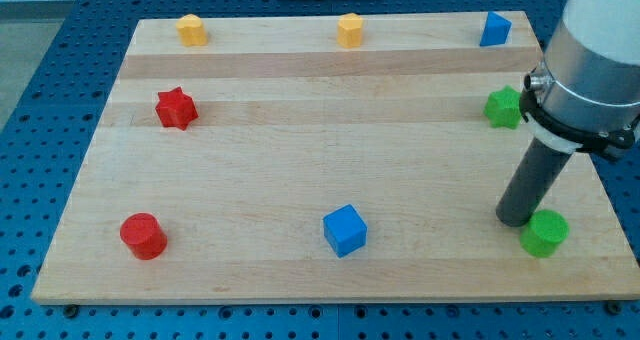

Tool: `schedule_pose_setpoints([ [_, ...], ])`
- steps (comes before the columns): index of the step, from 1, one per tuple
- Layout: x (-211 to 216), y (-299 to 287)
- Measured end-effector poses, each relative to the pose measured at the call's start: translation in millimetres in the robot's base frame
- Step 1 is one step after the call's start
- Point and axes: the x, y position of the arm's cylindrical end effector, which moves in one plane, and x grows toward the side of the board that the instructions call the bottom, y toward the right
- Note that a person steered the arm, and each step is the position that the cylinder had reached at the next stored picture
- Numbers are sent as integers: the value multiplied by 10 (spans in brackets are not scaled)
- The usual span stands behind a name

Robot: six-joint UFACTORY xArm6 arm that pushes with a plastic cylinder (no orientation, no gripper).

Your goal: Move the yellow heart towards center

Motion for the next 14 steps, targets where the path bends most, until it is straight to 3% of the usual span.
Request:
schedule_pose_setpoints([
  [4,-226,237],
  [8,14,278],
  [11,-422,-437],
  [14,-477,-1872],
])
